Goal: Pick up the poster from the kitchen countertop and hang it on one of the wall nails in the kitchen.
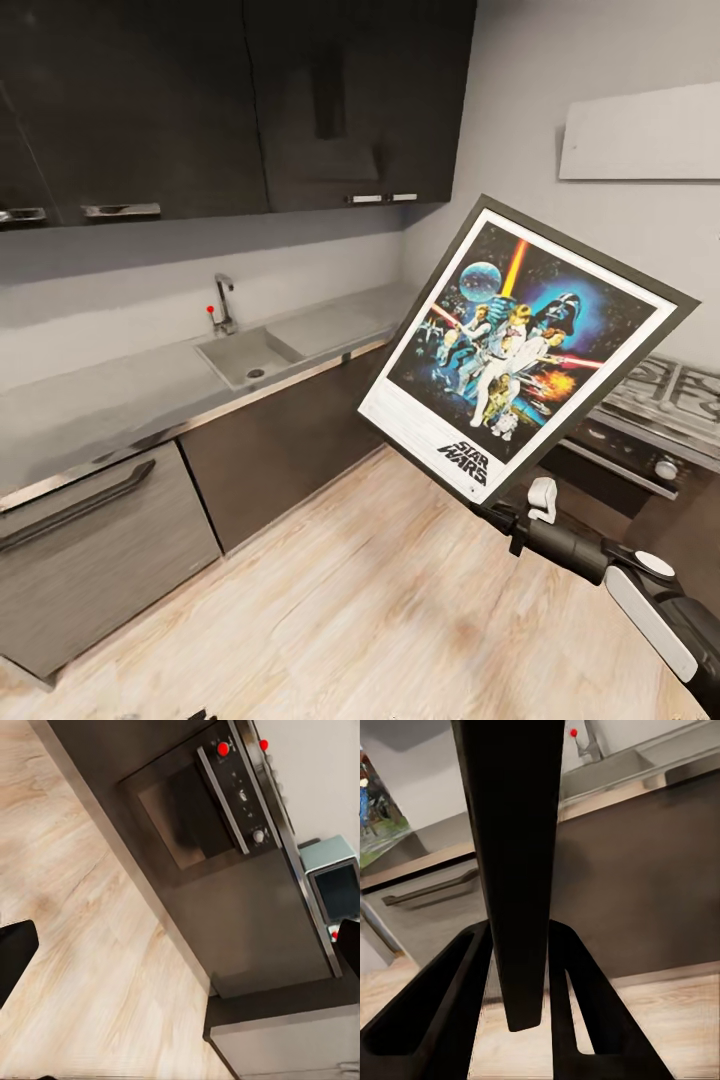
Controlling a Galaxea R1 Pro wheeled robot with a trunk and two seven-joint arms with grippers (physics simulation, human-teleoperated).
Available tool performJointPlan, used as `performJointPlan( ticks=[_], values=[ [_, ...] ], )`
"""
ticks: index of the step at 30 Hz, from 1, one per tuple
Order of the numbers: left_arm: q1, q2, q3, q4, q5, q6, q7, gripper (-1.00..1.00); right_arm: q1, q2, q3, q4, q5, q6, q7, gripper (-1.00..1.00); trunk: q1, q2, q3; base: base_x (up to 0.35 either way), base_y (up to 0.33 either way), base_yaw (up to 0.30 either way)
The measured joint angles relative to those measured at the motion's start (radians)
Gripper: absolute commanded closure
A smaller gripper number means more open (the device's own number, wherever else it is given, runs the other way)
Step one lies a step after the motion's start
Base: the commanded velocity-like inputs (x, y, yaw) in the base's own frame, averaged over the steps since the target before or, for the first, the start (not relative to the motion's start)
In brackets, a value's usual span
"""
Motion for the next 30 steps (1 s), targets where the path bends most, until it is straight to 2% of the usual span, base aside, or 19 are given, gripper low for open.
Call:
performJointPlan(
  ticks=[12, 22, 30],
  values=[
    [0.000, 0.001, 0.002, 0.000, 0.000, 0.000, 0.001, -1.00, 0.000, 0.000, 0.000, -0.001, 0.000, -0.002, 0.000, 1.00, 0.000, 0.000, 0.000, -0.165, 0.039, 0.259],
    [0.000, 0.001, 0.002, 0.000, 0.000, 0.000, 0.001, -1.00, 0.000, 0.000, 0.000, -0.003, 0.000, -0.003, 0.000, 1.00, 0.000, 0.000, 0.000, -0.286, 0.115, 0.136],
    [0.000, 0.001, 0.003, 0.000, 0.000, 0.000, 0.002, -1.00, 0.000, 0.000, 0.001, -0.004, 0.000, -0.004, -0.001, 1.00, -0.001, 0.000, 0.000, -0.076, 0.045, 0.271]
  ],
)
